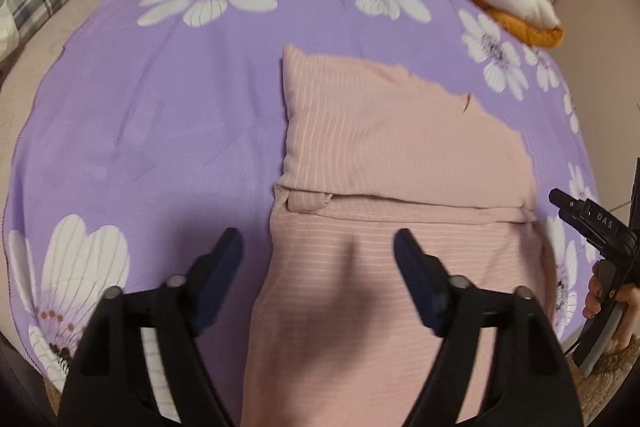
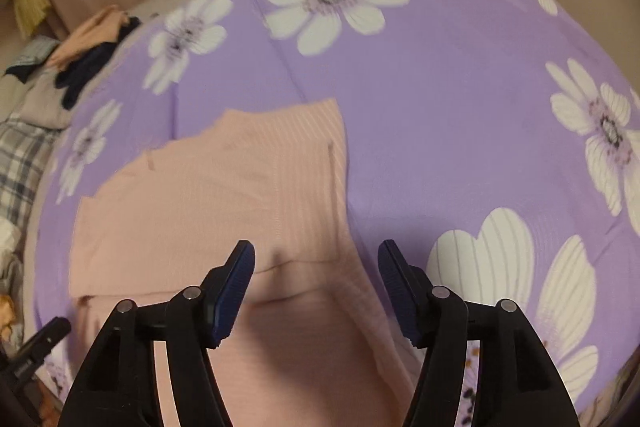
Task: Fold small clothes
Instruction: 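Open the right gripper and move both grippers to the sweater hem, then grasp the sweater hem with both grippers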
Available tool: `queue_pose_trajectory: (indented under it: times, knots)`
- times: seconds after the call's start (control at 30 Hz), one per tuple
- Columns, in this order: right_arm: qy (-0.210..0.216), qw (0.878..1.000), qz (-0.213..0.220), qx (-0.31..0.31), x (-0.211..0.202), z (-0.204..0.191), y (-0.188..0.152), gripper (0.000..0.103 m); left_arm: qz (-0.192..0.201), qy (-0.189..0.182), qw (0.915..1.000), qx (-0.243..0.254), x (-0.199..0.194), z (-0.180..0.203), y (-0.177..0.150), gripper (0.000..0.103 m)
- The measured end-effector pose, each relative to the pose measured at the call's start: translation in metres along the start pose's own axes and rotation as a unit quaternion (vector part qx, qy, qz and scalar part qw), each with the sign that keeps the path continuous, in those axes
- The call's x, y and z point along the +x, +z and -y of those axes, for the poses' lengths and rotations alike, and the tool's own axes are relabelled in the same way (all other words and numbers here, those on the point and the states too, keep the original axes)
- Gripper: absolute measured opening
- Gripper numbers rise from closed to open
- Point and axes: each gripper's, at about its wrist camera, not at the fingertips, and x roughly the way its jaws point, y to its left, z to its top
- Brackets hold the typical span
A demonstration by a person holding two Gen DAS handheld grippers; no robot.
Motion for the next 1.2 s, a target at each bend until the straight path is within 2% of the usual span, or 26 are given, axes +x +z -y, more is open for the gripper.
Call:
queue_pose_trajectory:
  times: [0.13,0.27,0.4,0.6,0.73,0.93,1.03,1.2]
  knots:
    - [0.011,0.999,0.034,-0.012,-0.030,-0.003,-0.004,0.074,0.010,-0.008,0.9999,0.006,-0.017,0.000,-0.007,0.086]
    - [0.018,0.998,0.053,-0.028,-0.051,-0.005,-0.010,0.075,0.019,-0.006,0.9998,0.005,-0.028,-0.002,-0.024,0.092]
    - [0.022,0.997,0.062,-0.037,-0.064,-0.003,-0.024,0.075,-0.008,-0.007,0.9999,0.004,-0.026,-0.011,-0.048,0.092]
    - [0.006,0.999,0.029,-0.035,-0.071,0.019,-0.062,0.075,-0.040,-0.010,0.9989,-0.023,-0.027,-0.033,-0.082,0.092]
    - [-0.001,1.000,0.009,-0.029,-0.075,0.033,-0.088,0.075,-0.063,-0.033,0.9963,-0.049,-0.028,-0.042,-0.102,0.091]
    - [-0.005,1.000,-0.022,0.003,-0.080,0.056,-0.124,0.075,-0.084,-0.043,0.9943,-0.049,-0.028,-0.039,-0.118,0.090]
    - [-0.003,0.999,-0.047,0.025,-0.076,0.067,-0.142,0.075,-0.090,-0.046,0.9943,-0.033,-0.027,-0.036,-0.126,0.089]
    - [-0.019,0.995,-0.086,0.051,-0.066,0.084,-0.161,0.075,-0.092,-0.038,0.9947,-0.024,-0.028,-0.039,-0.133,0.077]
